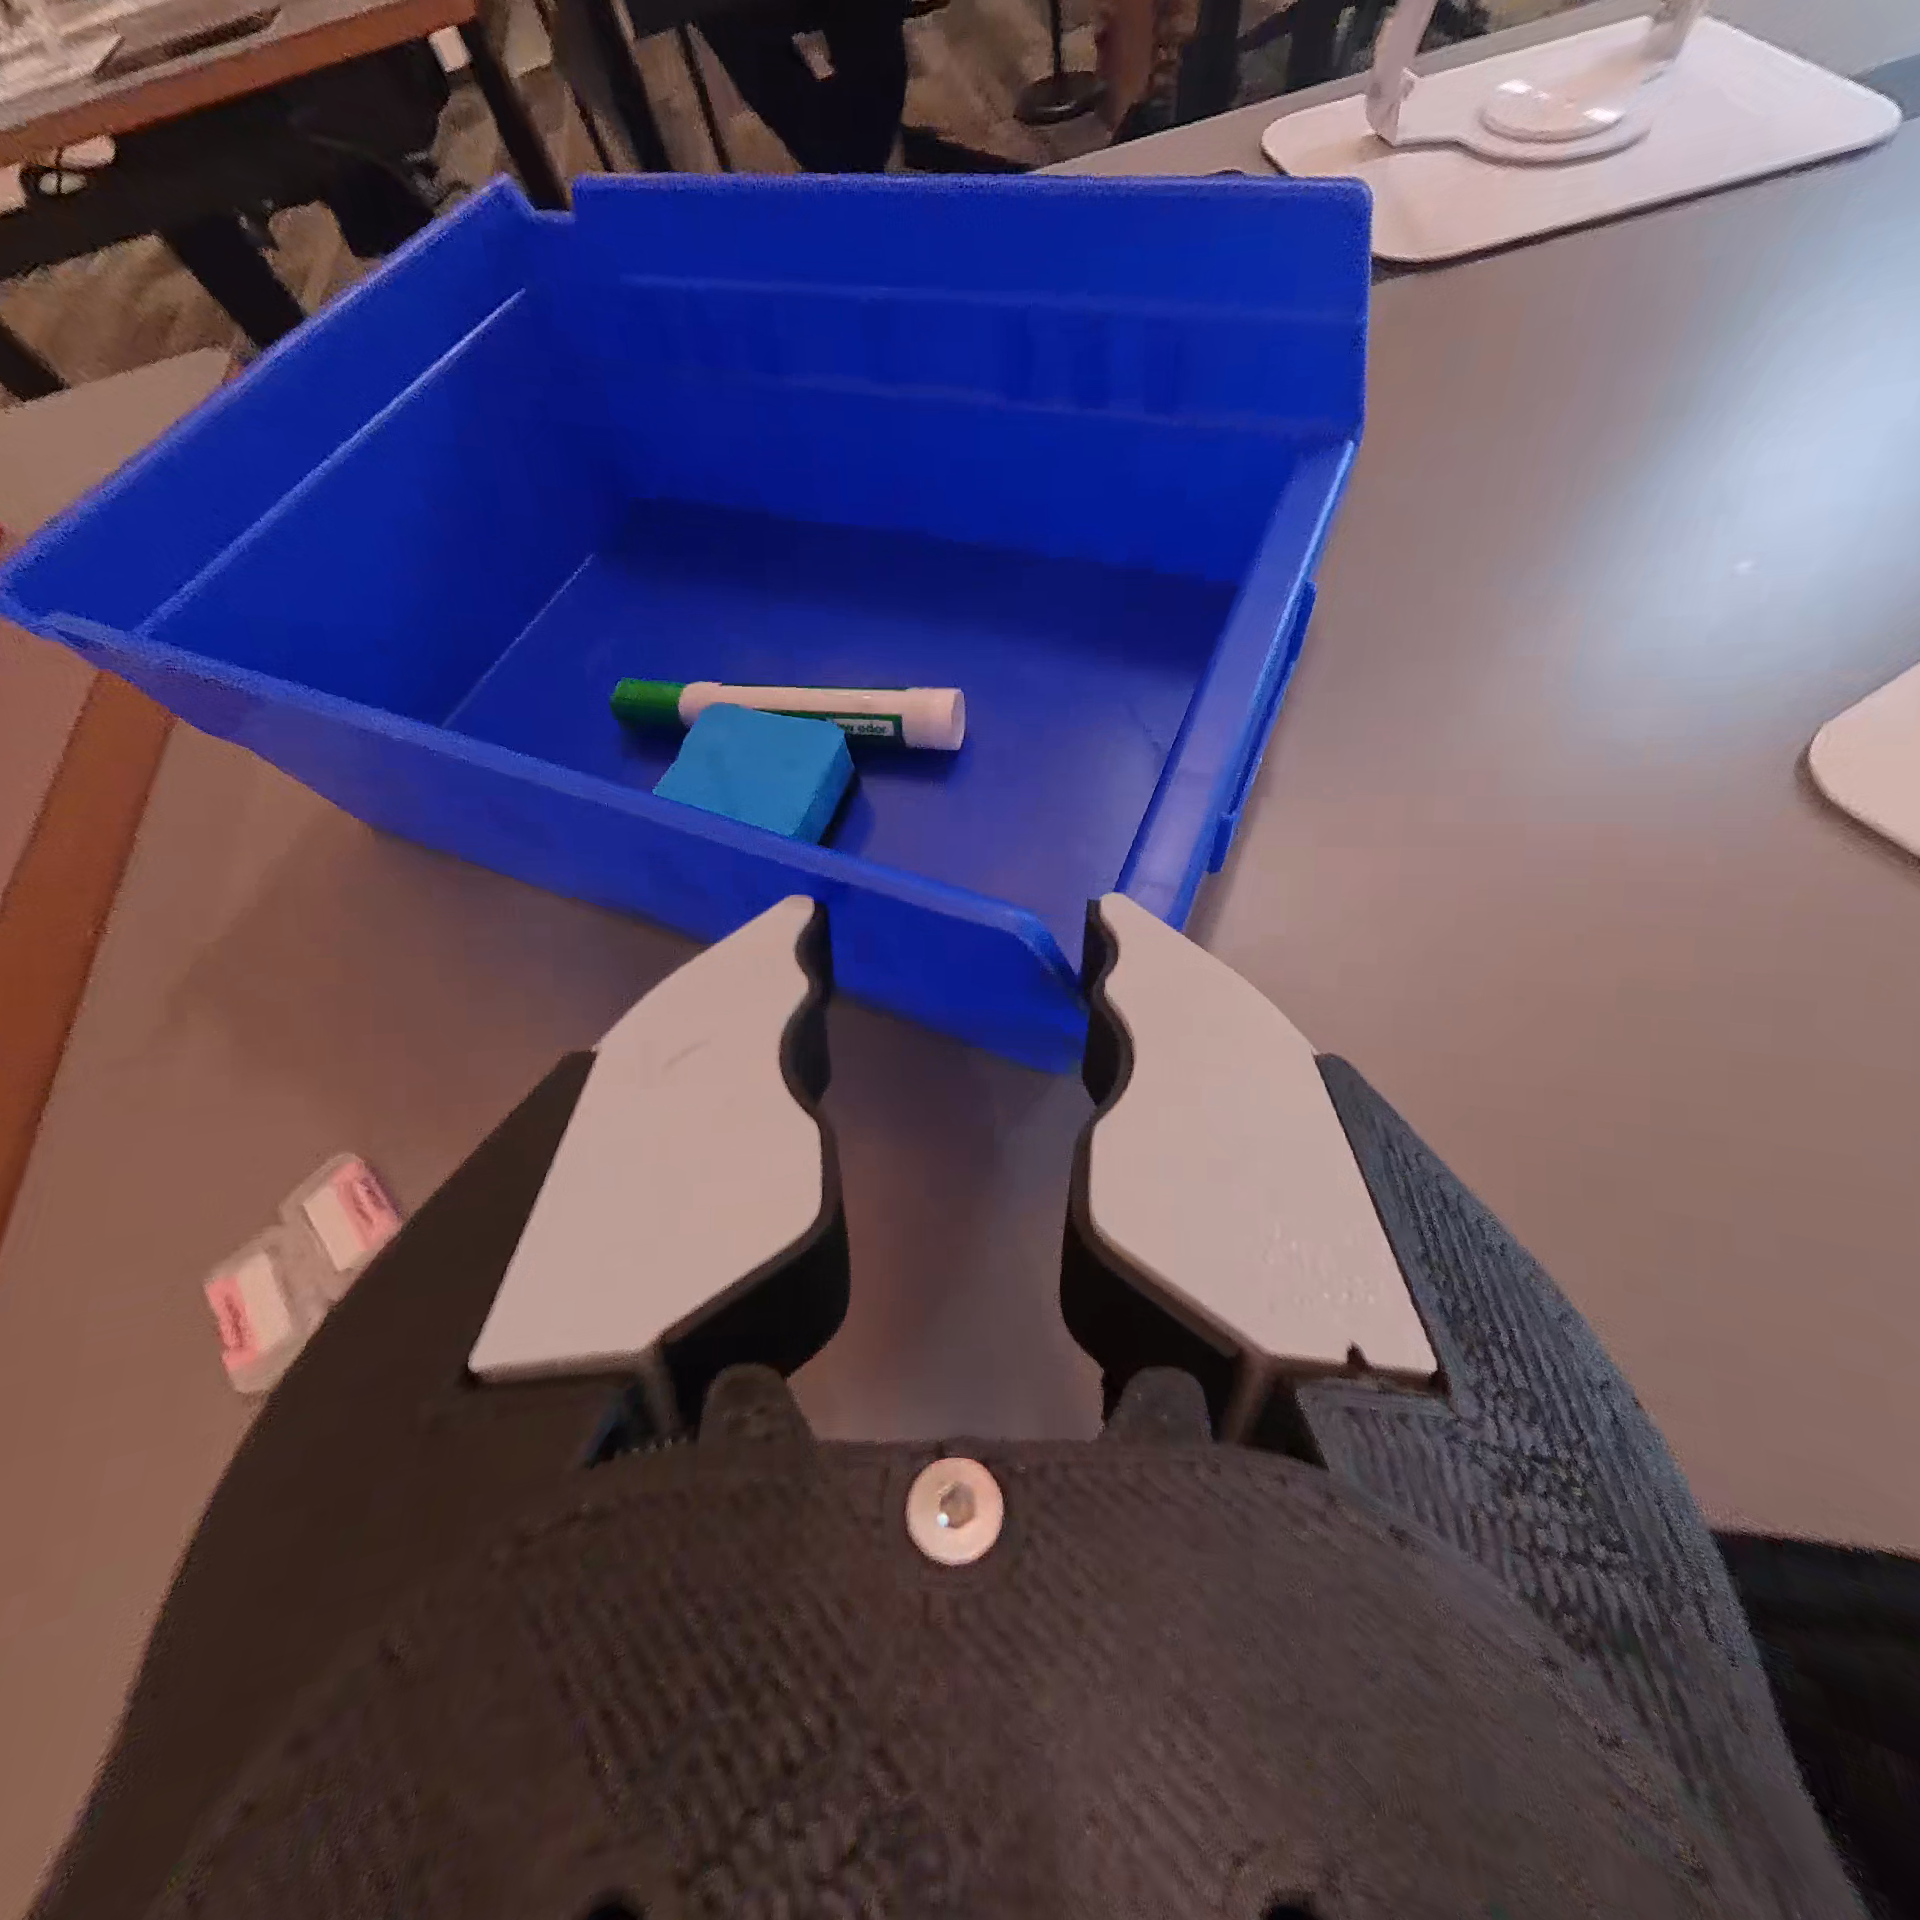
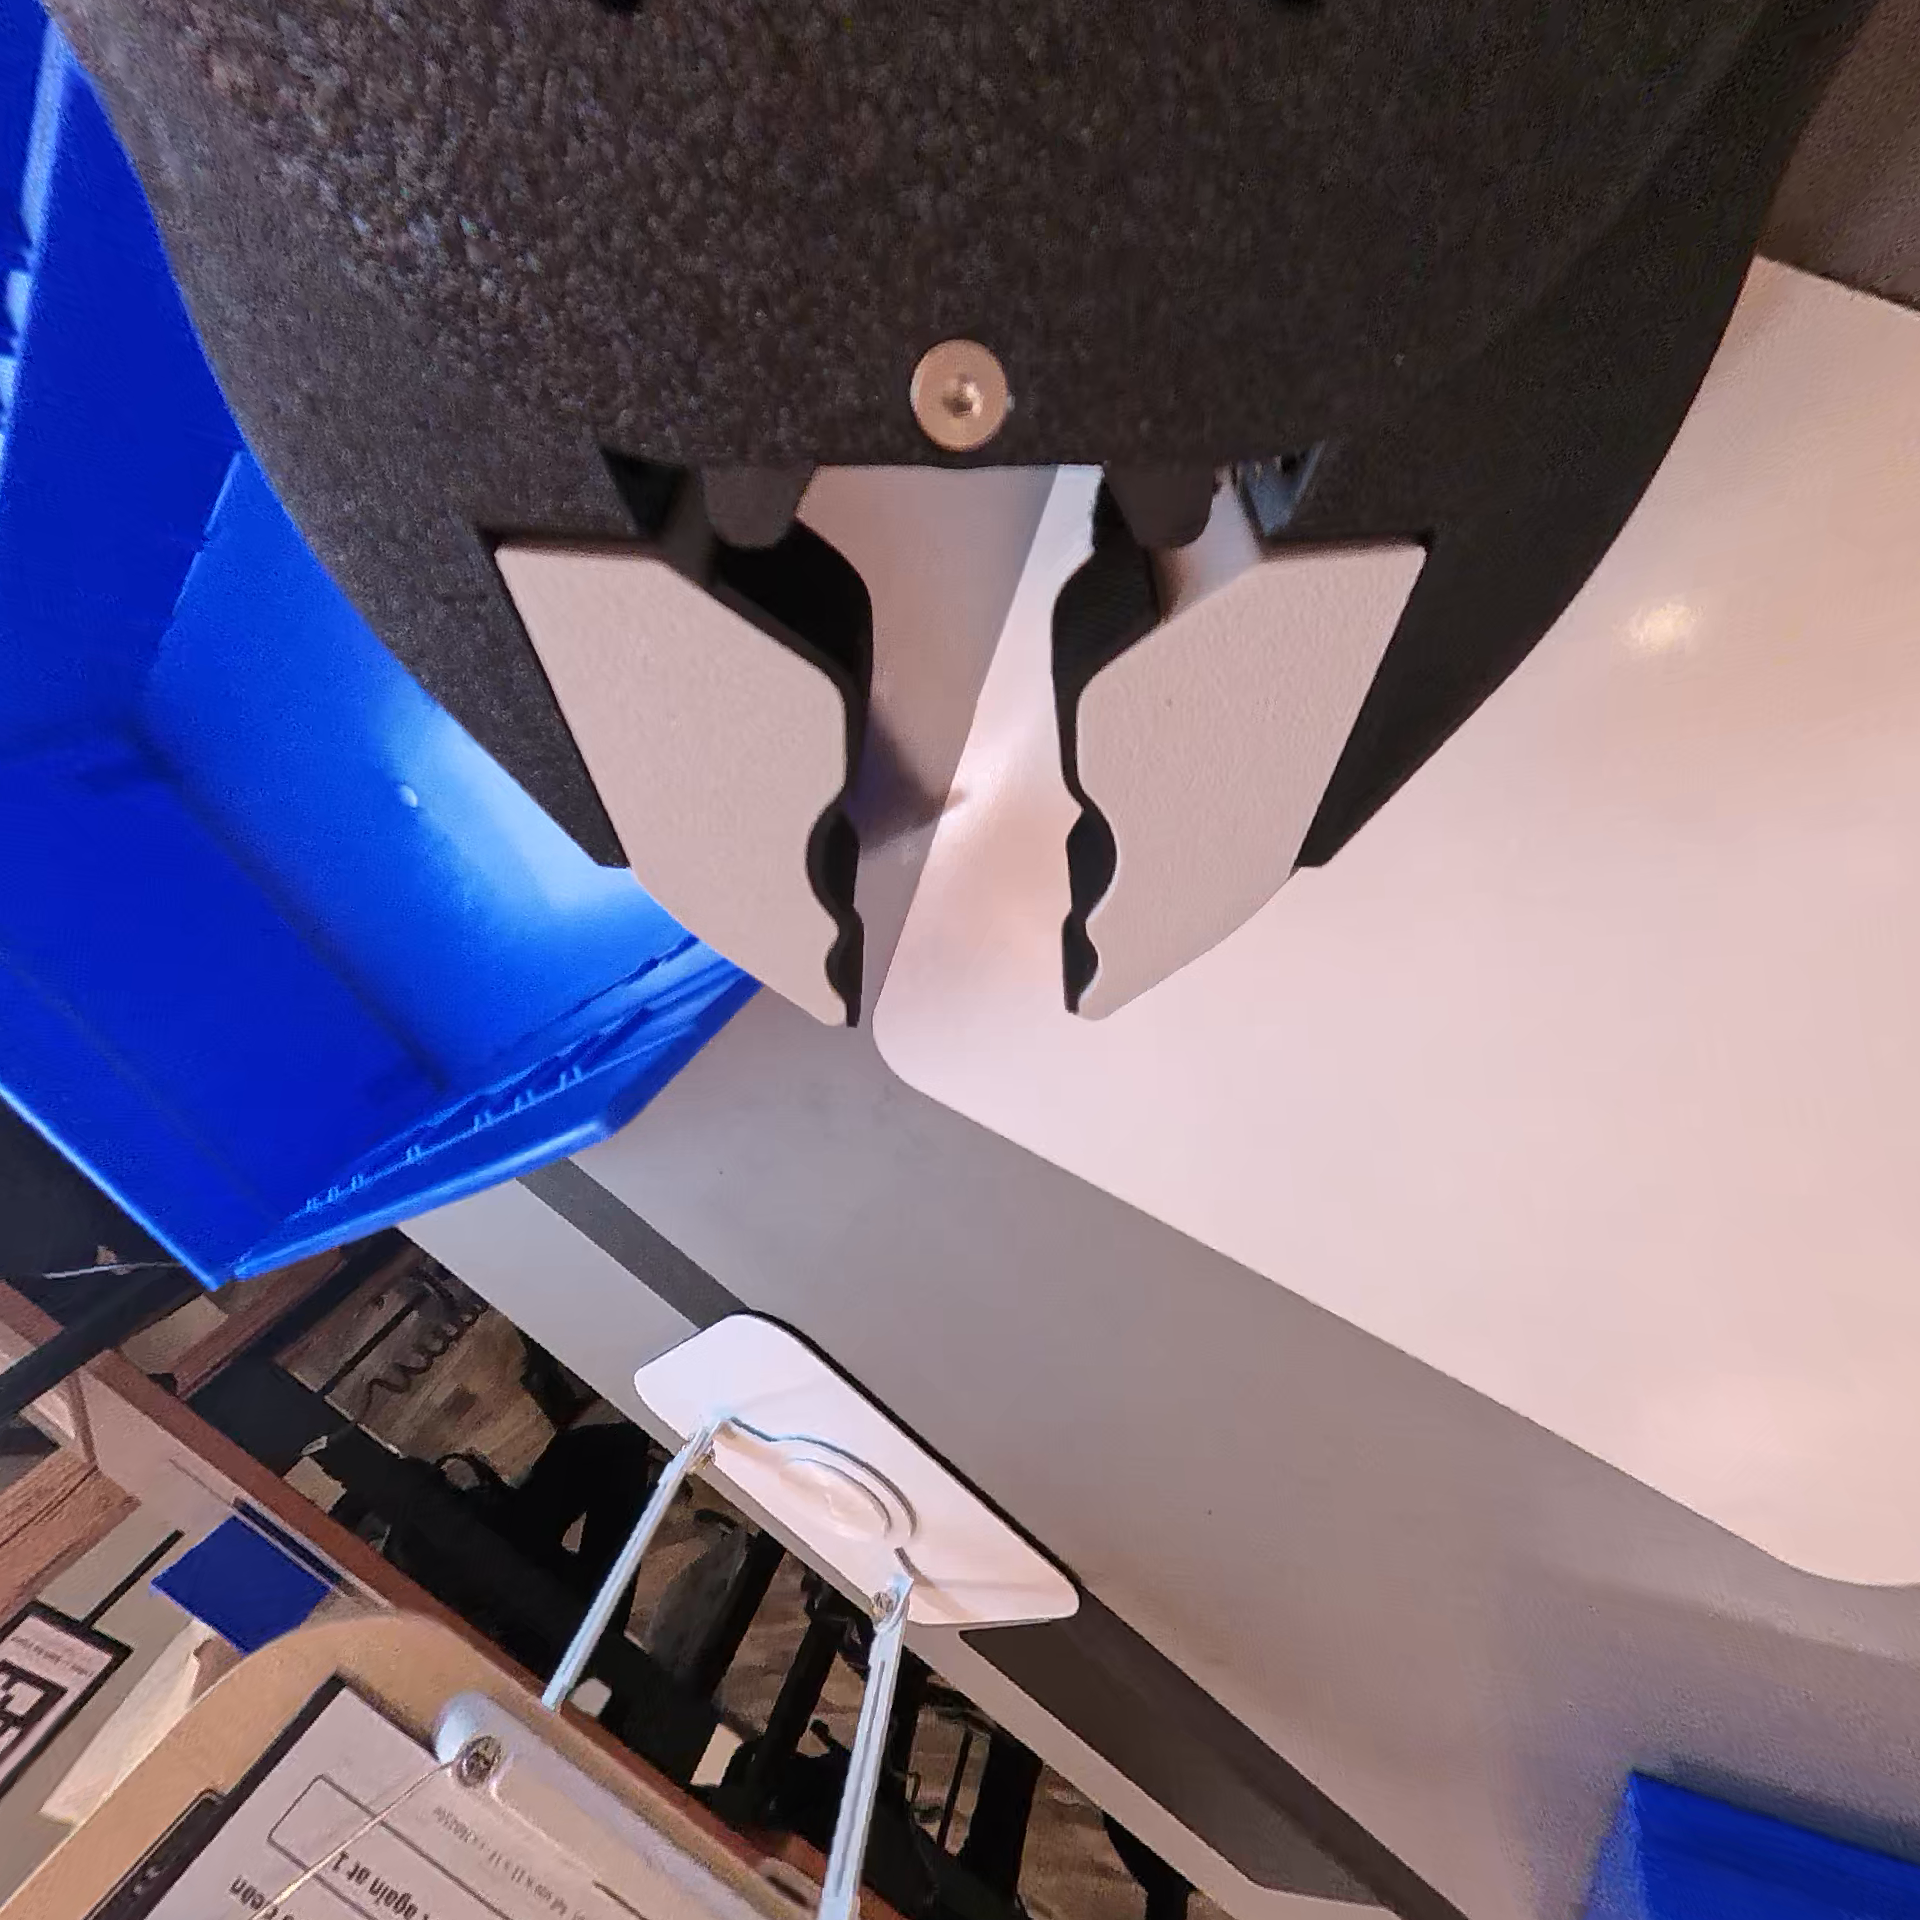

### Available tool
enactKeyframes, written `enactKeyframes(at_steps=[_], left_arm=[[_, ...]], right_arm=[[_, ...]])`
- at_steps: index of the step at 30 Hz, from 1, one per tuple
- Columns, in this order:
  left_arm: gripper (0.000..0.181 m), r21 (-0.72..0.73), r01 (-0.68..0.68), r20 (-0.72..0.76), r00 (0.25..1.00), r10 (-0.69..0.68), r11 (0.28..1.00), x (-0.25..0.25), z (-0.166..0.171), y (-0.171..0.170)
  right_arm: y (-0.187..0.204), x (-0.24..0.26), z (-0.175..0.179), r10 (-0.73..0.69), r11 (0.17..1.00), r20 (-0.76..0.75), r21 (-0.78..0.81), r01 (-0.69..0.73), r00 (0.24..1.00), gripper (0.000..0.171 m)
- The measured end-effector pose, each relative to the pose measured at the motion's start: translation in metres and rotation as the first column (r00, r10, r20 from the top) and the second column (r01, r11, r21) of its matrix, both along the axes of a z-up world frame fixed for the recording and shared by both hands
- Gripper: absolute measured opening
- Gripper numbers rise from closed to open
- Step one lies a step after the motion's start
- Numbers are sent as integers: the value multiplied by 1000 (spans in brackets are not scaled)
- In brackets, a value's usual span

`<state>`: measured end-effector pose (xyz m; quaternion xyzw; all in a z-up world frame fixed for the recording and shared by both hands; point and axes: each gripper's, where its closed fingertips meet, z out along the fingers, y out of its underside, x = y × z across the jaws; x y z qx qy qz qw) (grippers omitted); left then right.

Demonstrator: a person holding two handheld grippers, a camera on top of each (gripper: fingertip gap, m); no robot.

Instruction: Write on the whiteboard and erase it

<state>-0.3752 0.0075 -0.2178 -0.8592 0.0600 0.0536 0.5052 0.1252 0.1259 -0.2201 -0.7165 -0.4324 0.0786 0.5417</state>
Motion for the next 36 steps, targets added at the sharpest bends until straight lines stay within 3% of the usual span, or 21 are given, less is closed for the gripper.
enactKeyframes(at_steps=[3,13,17,22,26,32,36], left_arm=[[37,12,24,4,1000,-24,1000,-19,0,-1],[35,31,106,-1,994,-106,994,-39,0,22],[35,47,135,0,991,-135,990,-41,0,30],[34,62,157,0,988,-157,986,-42,0,40],[34,68,158,-23,987,-157,985,-39,0,44],[34,86,131,-26,991,-130,988,-39,1,44],[34,131,110,-30,994,-107,985,-37,17,38]], right_arm=[[0,4,-1,-5,1000,-40,-27,4,999,37],[19,34,7,-136,990,-54,20,137,989,40],[34,63,1,-224,974,37,18,224,974,58],[46,91,-7,-228,968,160,-68,241,960,60],[49,95,-35,-121,960,279,-210,184,953,56],[61,82,-41,-65,979,382,-153,133,922,33],[65,71,-39,-82,989,387,-78,121,918,33]])
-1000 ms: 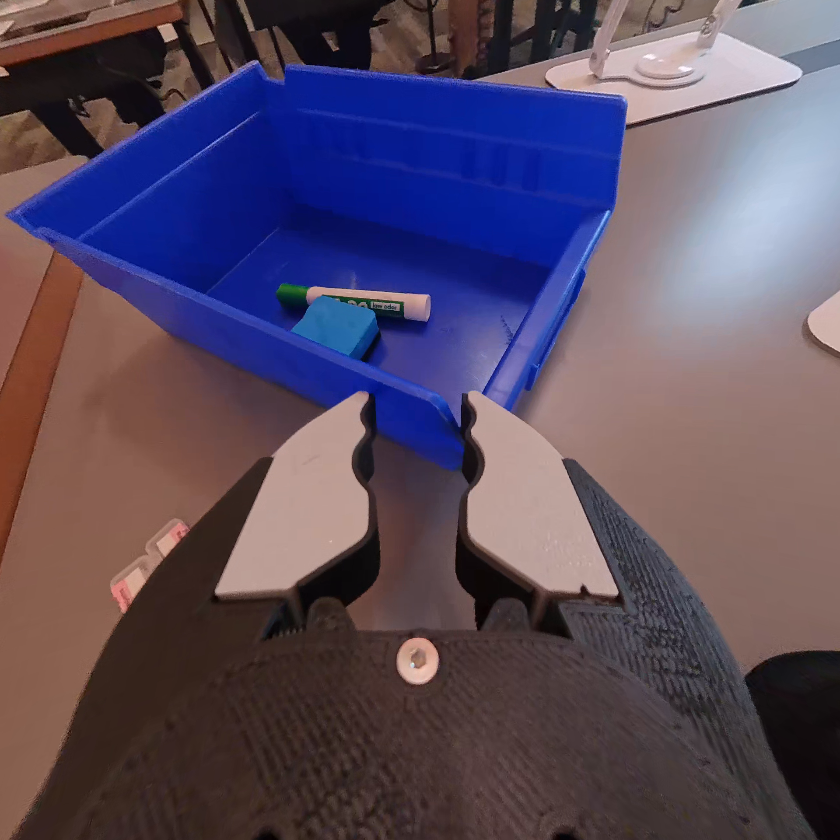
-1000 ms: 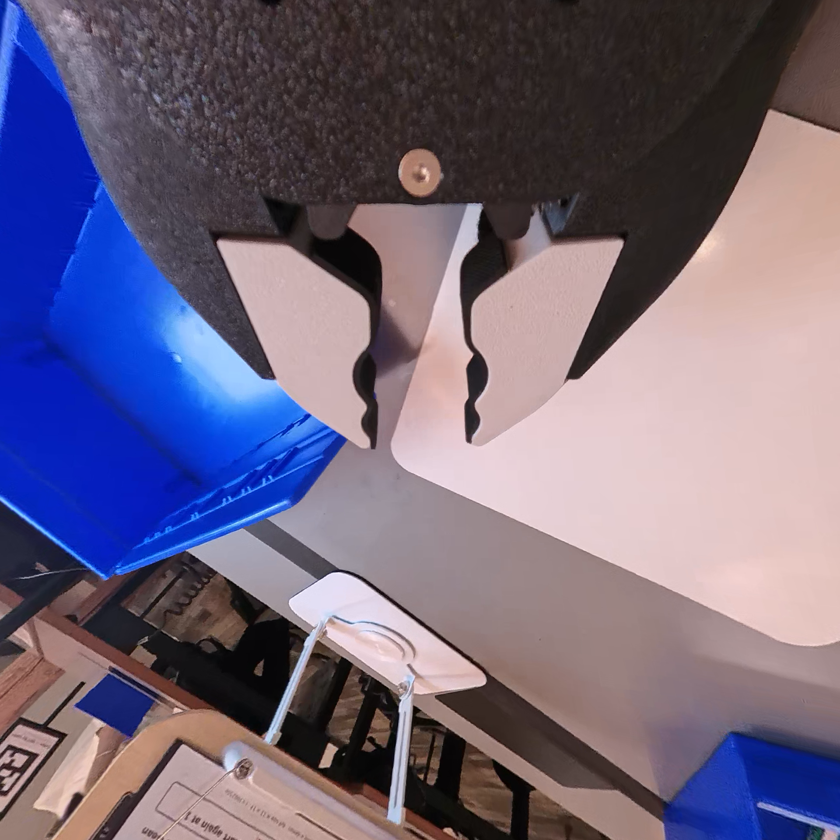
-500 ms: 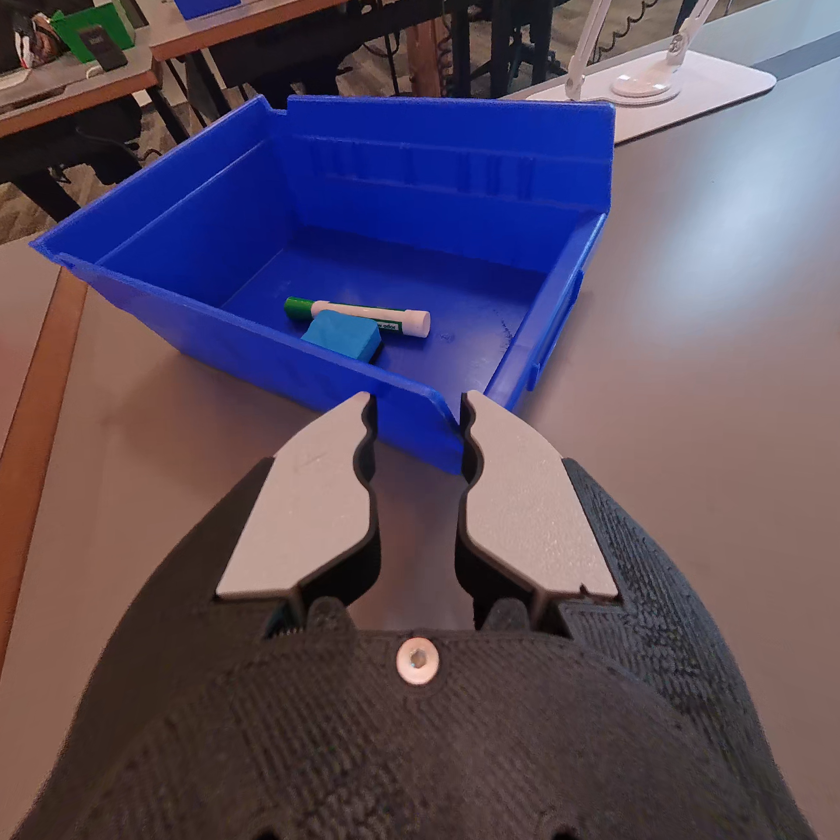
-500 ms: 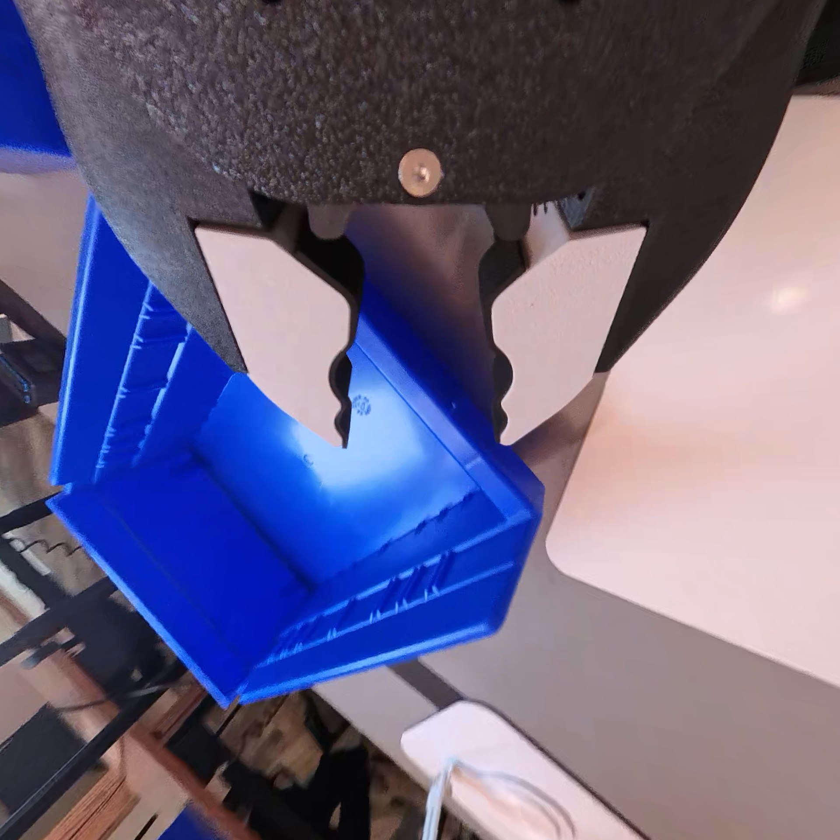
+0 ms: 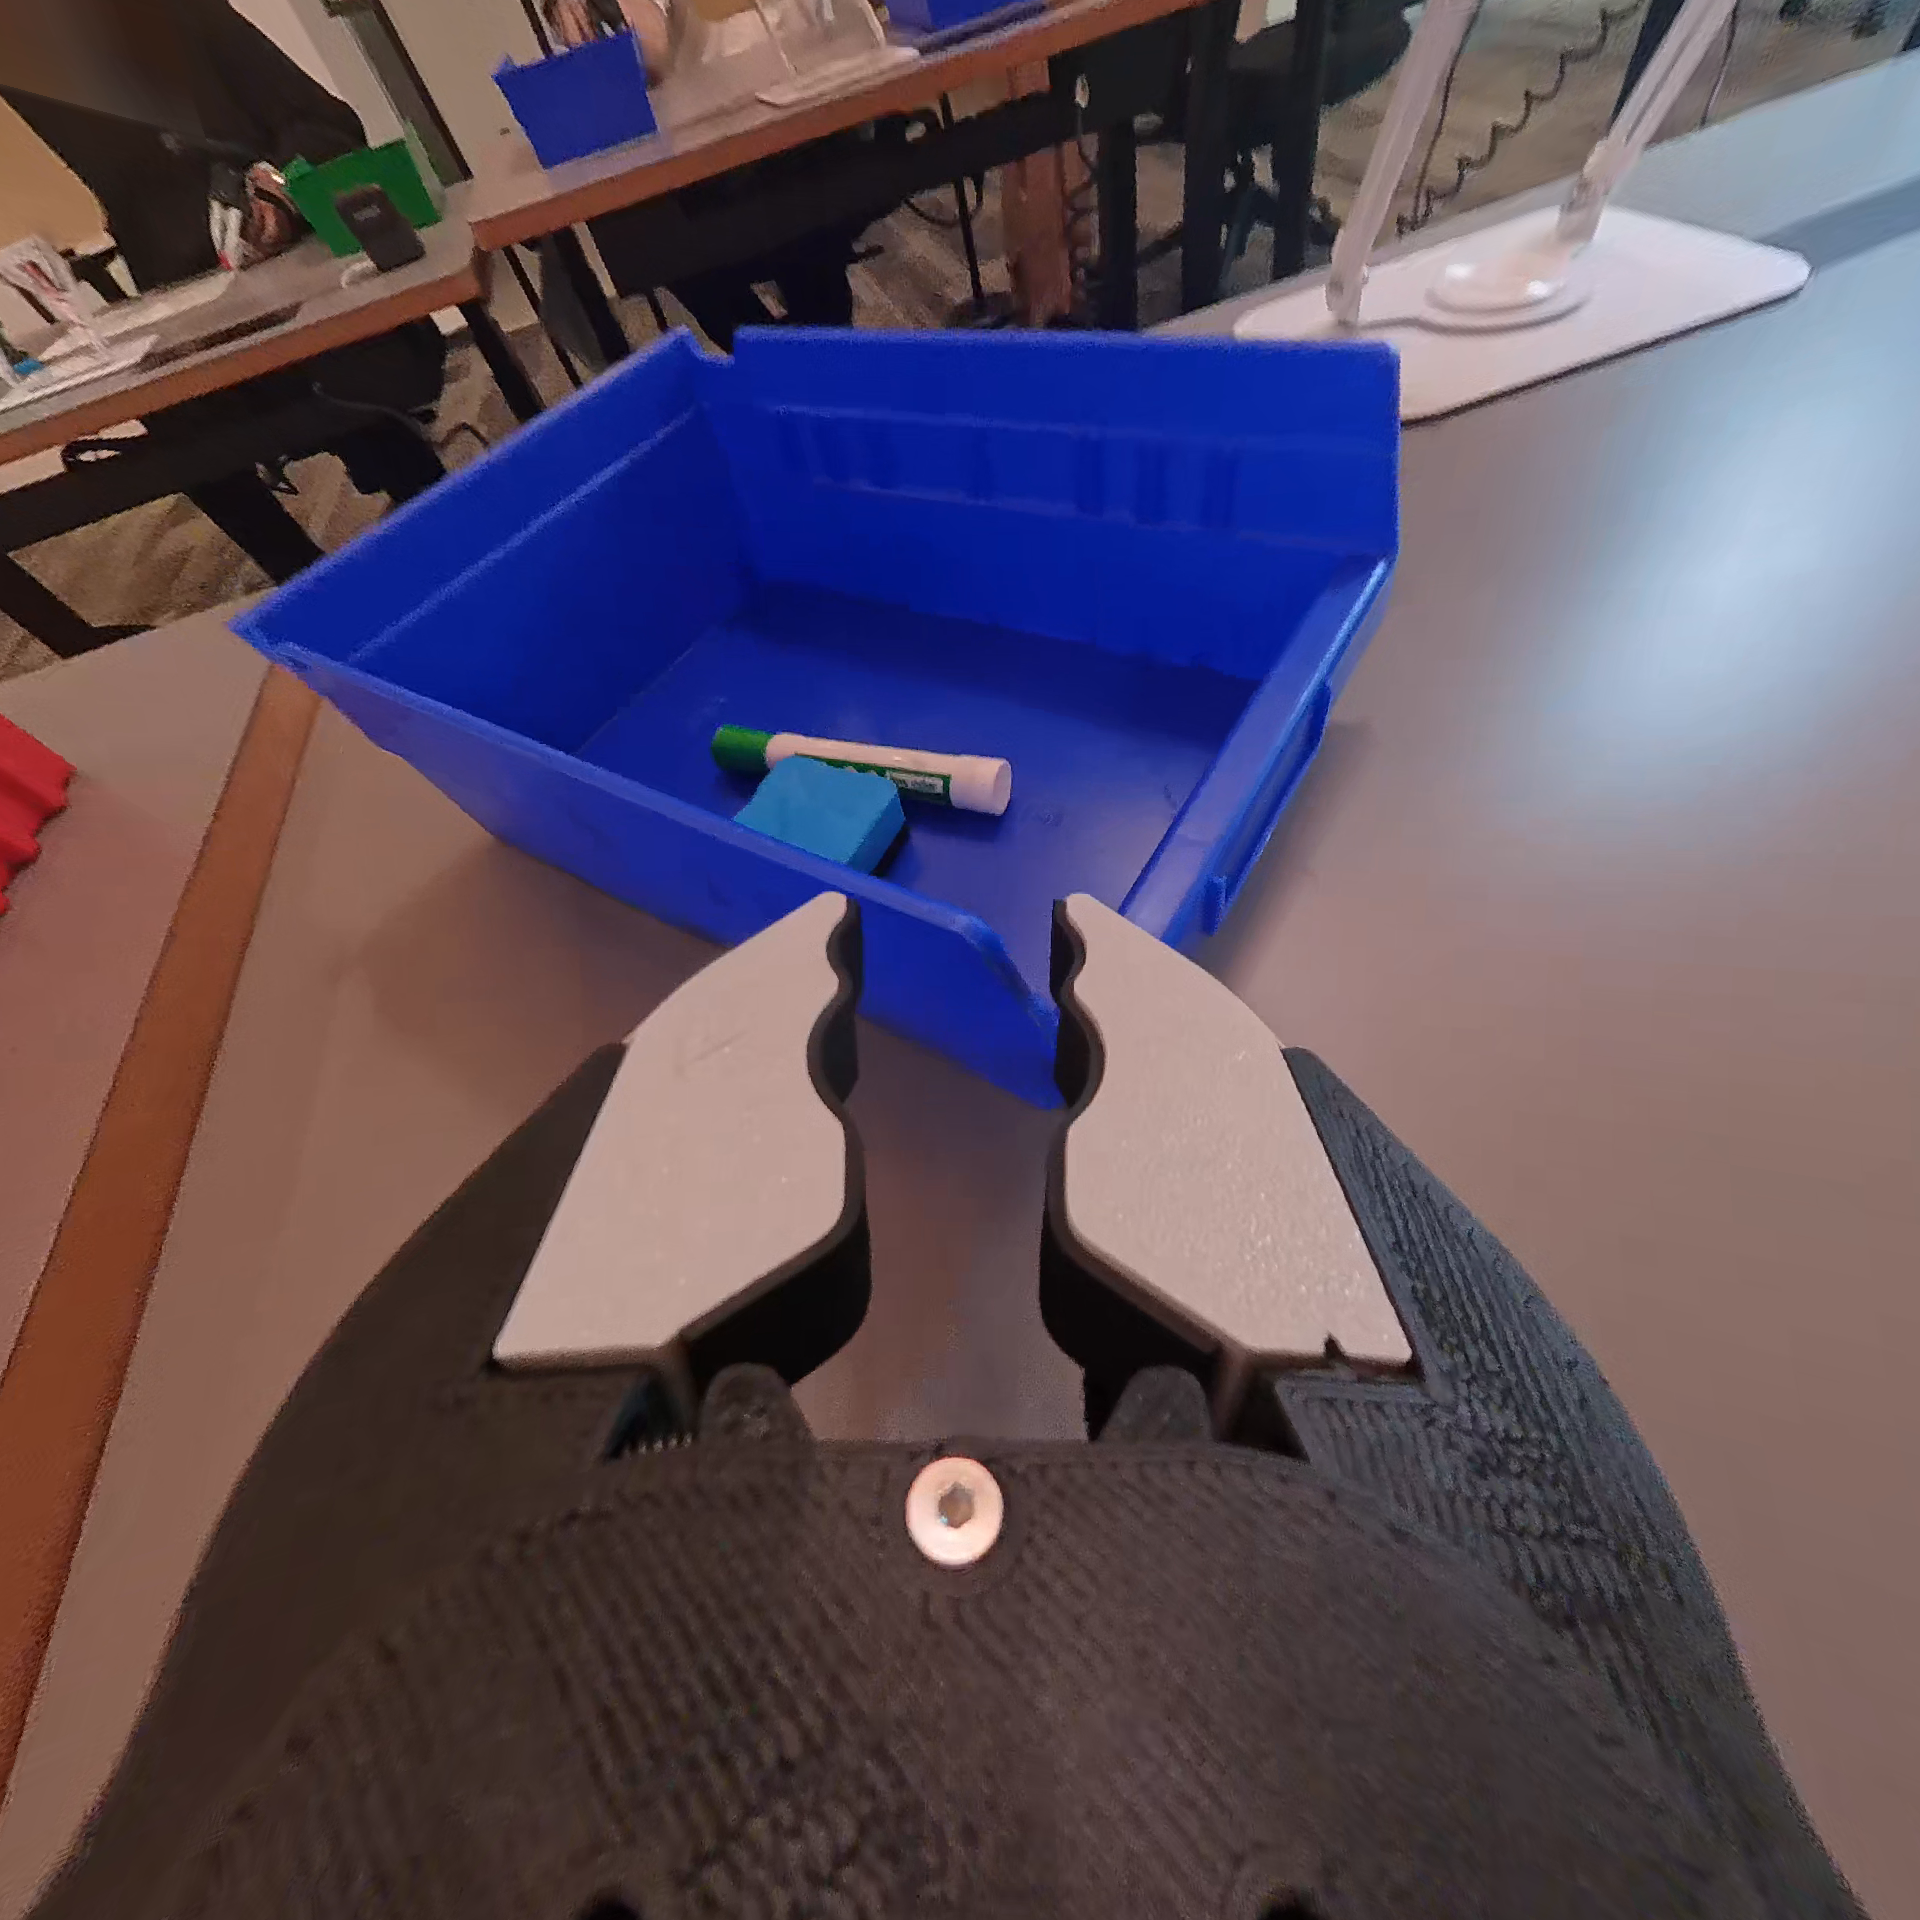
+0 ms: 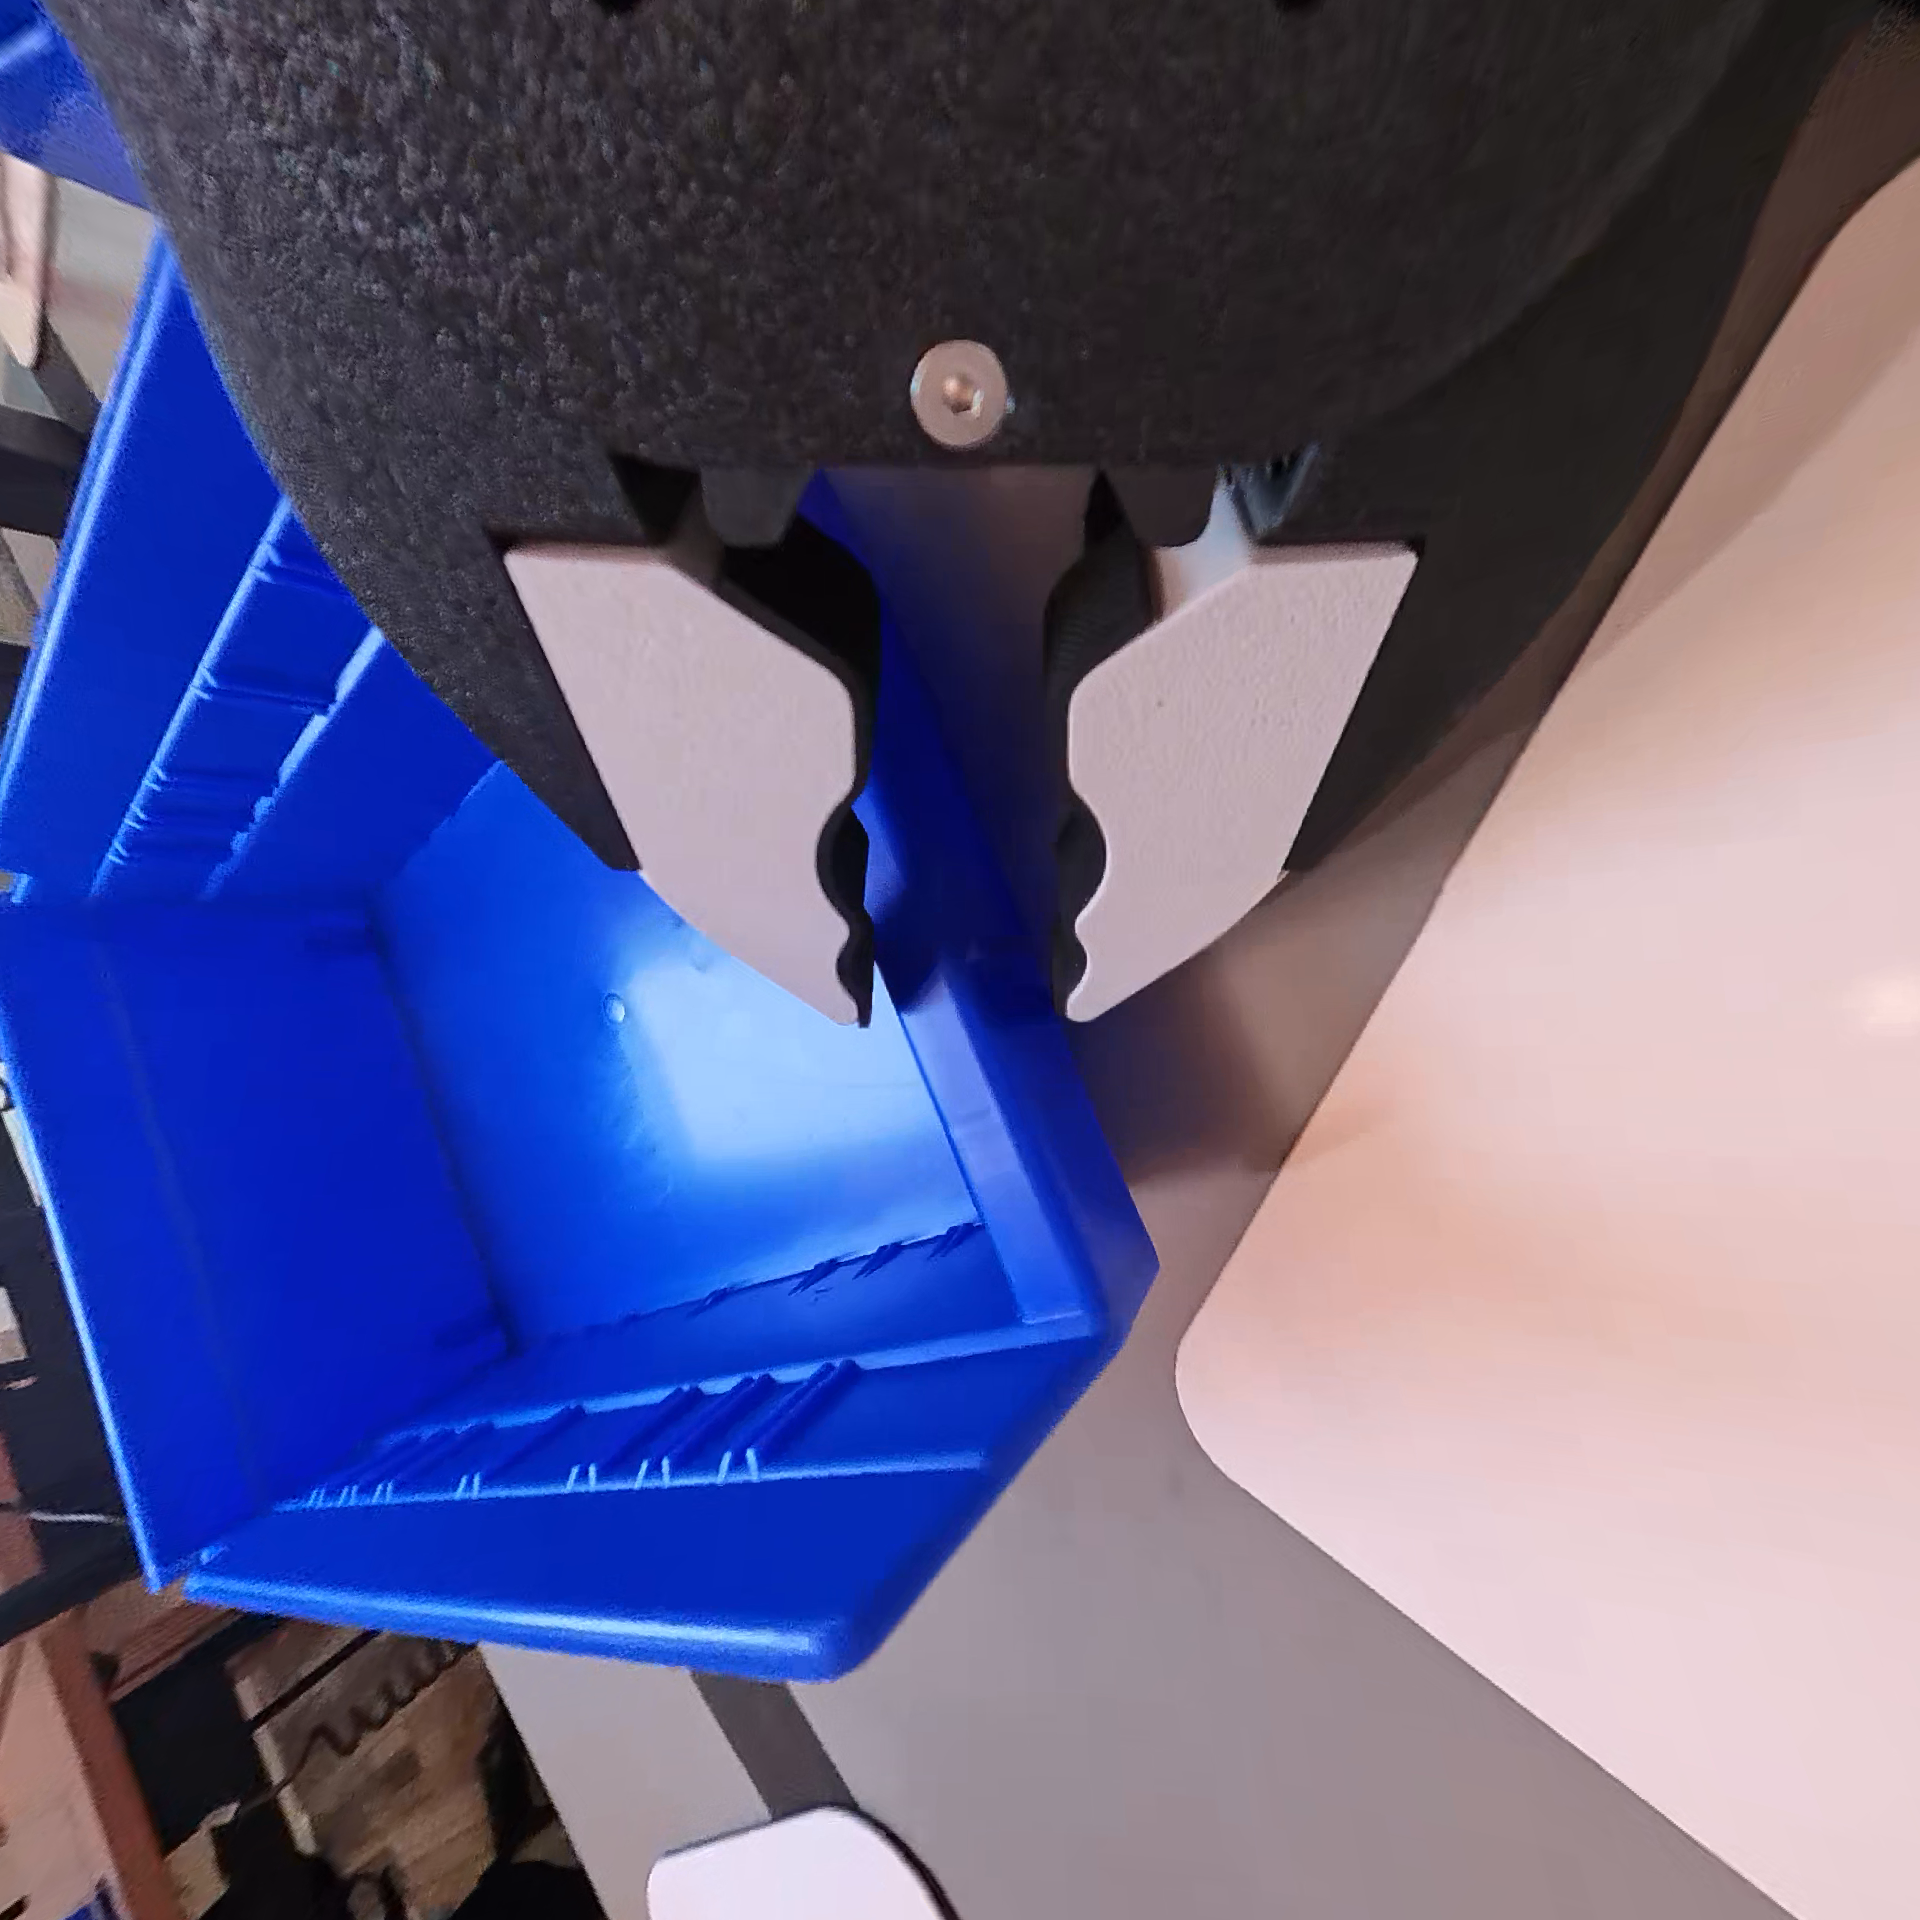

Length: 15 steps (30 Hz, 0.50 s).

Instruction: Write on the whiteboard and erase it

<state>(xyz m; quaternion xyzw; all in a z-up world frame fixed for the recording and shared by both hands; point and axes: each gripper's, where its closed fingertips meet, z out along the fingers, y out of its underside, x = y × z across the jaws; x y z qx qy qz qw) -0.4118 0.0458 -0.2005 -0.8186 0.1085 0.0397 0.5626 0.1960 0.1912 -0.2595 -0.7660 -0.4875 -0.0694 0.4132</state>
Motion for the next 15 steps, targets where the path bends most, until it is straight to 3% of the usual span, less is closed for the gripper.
enactKeyframes(at_steps=[5,8,11,15], left_arm=[[35,120,-56,-14,998,59,991,1,51,-12],[35,82,-28,-47,998,32,996,11,69,-3],[38,-53,31,-66,997,-35,998,22,73,19],[41,-332,126,-80,984,-160,935,32,53,53]], right_arm=[[-12,-21,28,51,998,-260,42,-42,964,44],[-25,-40,56,103,995,-484,44,-94,869,49],[-39,-53,70,161,986,-612,60,-157,775,49],[-47,-58,62,214,976,-585,93,-197,783,47]])
